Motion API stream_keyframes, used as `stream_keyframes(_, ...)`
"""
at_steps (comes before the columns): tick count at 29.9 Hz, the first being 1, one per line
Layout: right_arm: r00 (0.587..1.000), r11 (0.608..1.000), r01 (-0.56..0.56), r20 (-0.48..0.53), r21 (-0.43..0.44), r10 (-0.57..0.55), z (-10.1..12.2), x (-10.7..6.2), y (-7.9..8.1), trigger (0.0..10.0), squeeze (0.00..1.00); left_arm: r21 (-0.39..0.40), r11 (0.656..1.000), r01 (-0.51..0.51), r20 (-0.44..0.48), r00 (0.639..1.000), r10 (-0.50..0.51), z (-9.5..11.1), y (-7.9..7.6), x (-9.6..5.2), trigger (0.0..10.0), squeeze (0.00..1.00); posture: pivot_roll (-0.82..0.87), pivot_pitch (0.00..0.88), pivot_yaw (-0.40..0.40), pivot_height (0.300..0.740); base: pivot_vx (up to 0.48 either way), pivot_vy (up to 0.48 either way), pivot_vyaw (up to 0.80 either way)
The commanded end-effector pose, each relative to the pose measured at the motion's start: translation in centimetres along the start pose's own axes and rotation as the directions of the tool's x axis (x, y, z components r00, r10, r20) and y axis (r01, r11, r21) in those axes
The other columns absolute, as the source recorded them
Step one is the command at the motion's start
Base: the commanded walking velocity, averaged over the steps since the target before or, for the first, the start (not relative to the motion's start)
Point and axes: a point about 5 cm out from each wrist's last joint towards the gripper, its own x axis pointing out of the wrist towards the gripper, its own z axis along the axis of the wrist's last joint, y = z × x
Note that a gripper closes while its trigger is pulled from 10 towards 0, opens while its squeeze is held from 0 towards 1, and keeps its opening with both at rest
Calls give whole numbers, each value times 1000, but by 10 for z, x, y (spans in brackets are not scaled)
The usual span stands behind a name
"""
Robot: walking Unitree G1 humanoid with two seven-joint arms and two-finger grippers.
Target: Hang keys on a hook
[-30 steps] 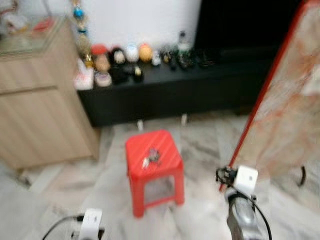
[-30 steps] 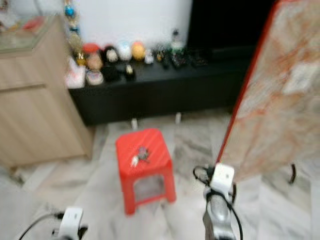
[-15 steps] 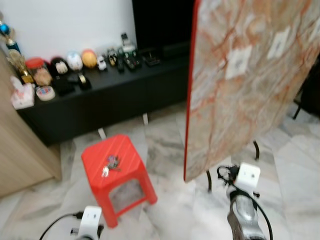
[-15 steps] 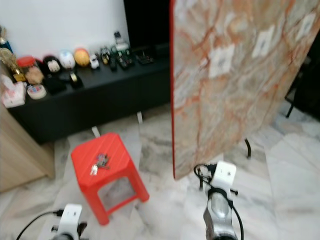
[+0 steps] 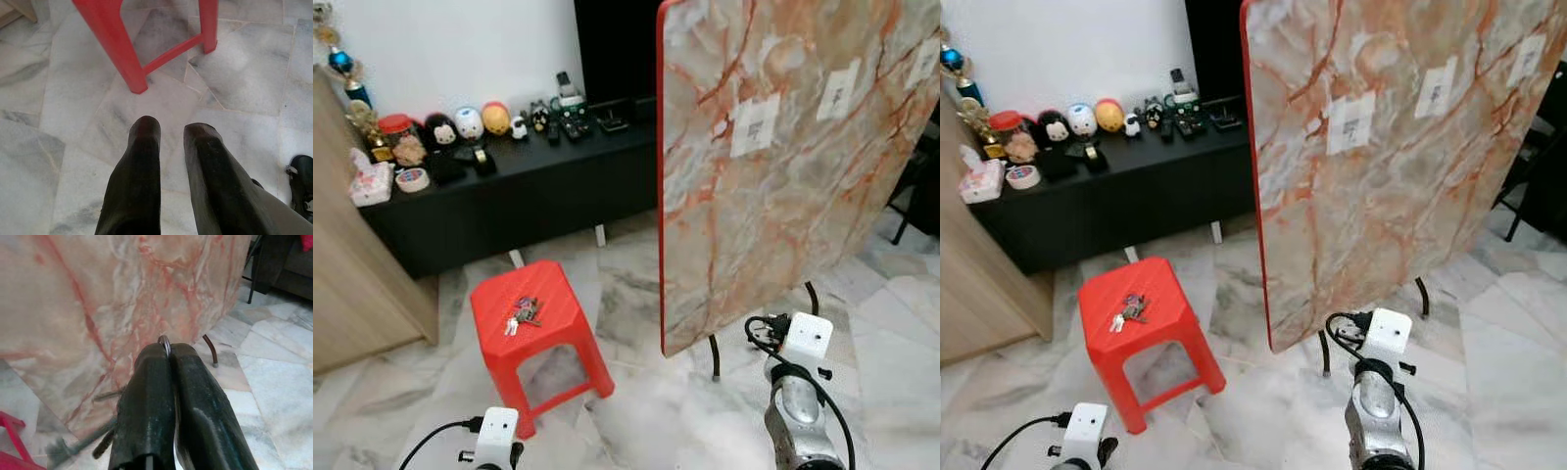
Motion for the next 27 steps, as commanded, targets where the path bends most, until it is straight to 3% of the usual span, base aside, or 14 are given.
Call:
stream_keyframes(1,999,1000,-17,42,-6,17,9,2,5,10000,0,22,1000,-8,-9,1000,8,-2,3,-1,10000,0,-66,0,36,740,0,-304,0)
stream_keyframes(13,998,999,-38,46,-18,39,11,3,7,10000,0,21,1000,-13,-15,1000,13,-2,3,0,10000,0,-69,0,35,740,0,-441,0)
stream_keyframes(27,995,997,-71,72,-20,72,19,5,12,10000,0,-6,1000,-17,-6,1000,17,-1,3,0,10000,0,-78,0,35,740,0,0,0)
